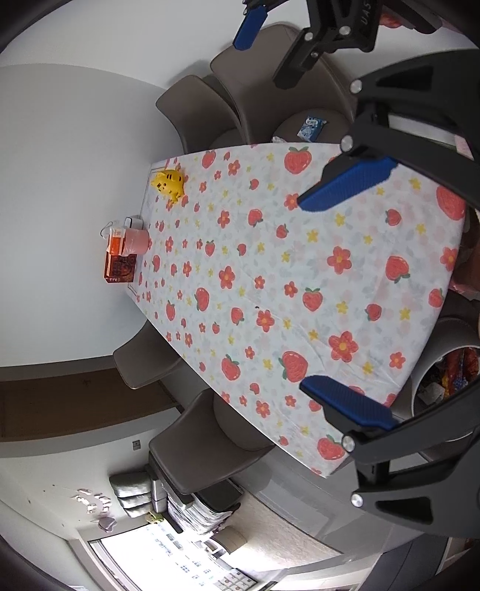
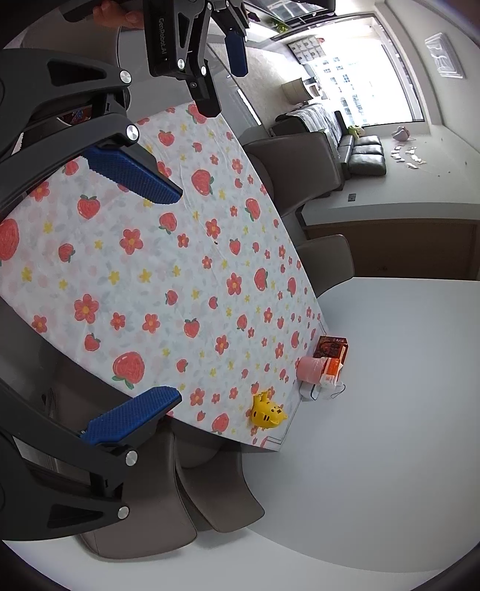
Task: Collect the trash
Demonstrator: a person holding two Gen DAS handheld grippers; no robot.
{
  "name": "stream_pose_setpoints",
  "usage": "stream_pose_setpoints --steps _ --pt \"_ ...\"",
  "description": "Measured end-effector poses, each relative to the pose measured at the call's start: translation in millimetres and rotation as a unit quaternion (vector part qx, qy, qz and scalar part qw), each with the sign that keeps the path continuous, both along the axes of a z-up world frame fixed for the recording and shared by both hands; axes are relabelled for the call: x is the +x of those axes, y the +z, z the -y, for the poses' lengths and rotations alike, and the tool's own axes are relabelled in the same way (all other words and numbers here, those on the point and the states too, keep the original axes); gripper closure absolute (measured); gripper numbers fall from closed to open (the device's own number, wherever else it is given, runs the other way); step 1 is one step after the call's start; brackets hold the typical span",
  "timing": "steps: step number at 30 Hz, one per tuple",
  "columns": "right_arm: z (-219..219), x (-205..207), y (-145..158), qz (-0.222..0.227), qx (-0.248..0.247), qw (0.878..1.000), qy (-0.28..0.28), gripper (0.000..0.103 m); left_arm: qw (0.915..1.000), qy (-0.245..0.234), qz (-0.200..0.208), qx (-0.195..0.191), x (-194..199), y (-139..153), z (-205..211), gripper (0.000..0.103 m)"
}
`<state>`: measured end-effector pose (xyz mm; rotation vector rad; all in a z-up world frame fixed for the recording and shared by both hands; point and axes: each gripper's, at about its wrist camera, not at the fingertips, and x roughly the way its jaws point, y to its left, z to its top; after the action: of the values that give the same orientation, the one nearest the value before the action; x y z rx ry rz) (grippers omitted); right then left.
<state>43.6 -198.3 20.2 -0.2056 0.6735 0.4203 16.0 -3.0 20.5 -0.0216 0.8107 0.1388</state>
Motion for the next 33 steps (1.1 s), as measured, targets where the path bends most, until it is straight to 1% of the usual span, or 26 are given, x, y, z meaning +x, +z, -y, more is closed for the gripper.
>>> stream_pose_setpoints --steps 2,7,12,20,33 --pt "-2.5 -0.5 1.8 0.0 -0.007 1.0 -0.005 0.007 0.9999 -0.008 0.002 0.009 0.1 3.0 0.3 0.013" --pt "-5.7 -5.2 5.6 -0.008 -0.002 1.0 -0.01 0.007 0.9994 -0.025 -0.001 0.023 -1.4 3.9 1.3 0.012" --pt "-7.3 -5.2 5.9 -0.019 0.005 1.0 -0.008 0.007 0.9993 -0.037 -0.005 0.008 -4.2 6.5 -3.1 0.012" --pt "-7.3 -3.7 8.8 -0.028 0.009 1.0 -0.005 0.007 0.9988 -0.049 -0.006 0.004 -9.0 14.6 -7.8 0.012" --pt "-7.0 -3.2 15.6 -0.029 0.011 1.0 0.001 0.007 0.9988 -0.047 -0.014 0.0 -11.7 13.9 -12.8 0.012"
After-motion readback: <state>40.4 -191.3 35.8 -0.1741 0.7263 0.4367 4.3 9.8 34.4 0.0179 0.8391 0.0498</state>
